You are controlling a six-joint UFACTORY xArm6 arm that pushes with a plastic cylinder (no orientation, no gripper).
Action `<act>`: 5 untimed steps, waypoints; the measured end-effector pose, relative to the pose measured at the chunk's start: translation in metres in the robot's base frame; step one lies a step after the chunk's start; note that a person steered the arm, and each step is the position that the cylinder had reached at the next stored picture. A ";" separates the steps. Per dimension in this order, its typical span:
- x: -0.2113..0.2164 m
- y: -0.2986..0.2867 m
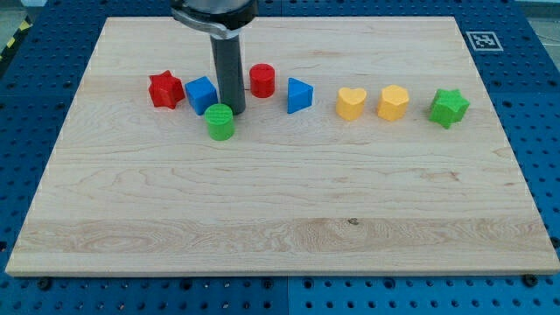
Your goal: Push the blue triangle to the top of red circle
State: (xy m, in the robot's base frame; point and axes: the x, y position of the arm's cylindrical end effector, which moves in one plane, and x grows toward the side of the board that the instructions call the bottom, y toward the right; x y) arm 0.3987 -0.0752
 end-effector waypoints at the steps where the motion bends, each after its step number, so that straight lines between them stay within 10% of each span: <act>1: 0.008 -0.005; 3: 0.077 -0.005; 5: 0.029 0.052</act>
State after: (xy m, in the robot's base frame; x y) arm 0.4275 -0.0227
